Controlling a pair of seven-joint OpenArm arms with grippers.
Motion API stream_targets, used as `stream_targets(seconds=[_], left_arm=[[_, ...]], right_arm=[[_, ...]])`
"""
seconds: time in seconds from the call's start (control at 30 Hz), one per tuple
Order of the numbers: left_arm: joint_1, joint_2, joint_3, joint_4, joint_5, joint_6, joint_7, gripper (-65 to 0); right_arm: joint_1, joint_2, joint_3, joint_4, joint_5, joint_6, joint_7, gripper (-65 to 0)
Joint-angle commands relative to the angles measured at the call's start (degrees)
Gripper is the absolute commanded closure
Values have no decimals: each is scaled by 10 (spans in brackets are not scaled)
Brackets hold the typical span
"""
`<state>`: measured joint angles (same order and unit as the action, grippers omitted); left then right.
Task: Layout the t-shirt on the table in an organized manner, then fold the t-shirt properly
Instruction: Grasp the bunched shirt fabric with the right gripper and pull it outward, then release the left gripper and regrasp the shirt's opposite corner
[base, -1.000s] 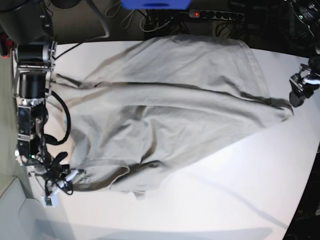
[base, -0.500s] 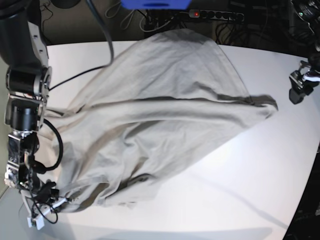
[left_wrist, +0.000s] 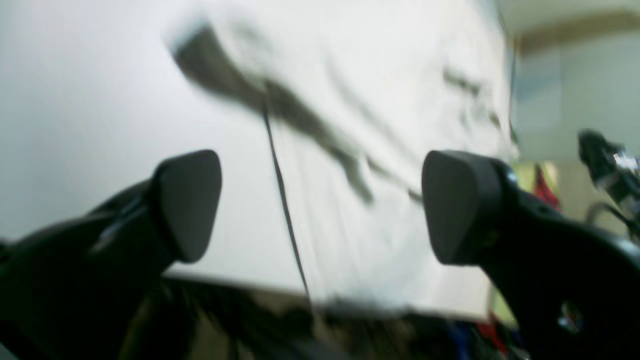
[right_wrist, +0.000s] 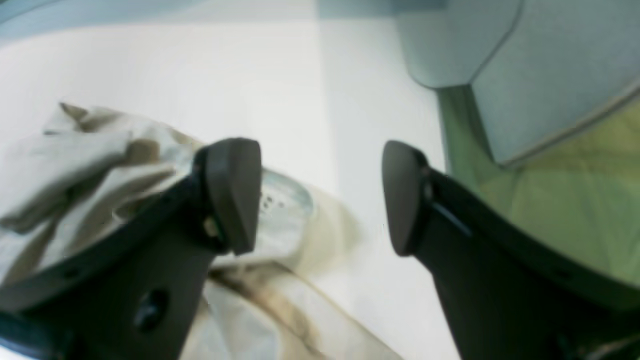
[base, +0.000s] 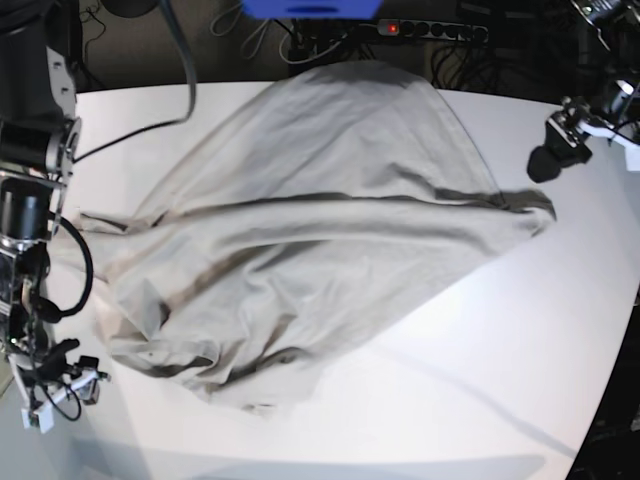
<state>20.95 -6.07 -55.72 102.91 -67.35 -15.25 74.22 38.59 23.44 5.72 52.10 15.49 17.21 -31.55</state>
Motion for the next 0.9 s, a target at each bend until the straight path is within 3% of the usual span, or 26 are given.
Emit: stream_targets(seconds=[0.0, 0.23, 0.43, 0.57, 0.67, 0.87], left_arm=[[6, -3, -2, 10, -22, 3, 6, -624], [43, 12, 40, 10, -22, 3, 35, -624], [82, 12, 159, 10, -21, 8, 30, -624], [92, 18, 247, 10, 50, 8, 28, -624], [95, 18, 312, 10, 107, 8, -8, -624], [98, 17, 348, 52, 122, 8, -44, -624]], right_arm=[[-2, 10, 16, 27, 6, 2, 13, -387], [-160, -20, 92, 206, 6, 2, -37, -387], [-290, -41, 93, 319, 6, 3, -38, -384], [-328, -41, 93, 348, 6, 3, -38, -384], [-332, -41, 94, 349, 6, 3, -40, -384], [-345, -39, 94, 348, 6, 3, -40, -384]])
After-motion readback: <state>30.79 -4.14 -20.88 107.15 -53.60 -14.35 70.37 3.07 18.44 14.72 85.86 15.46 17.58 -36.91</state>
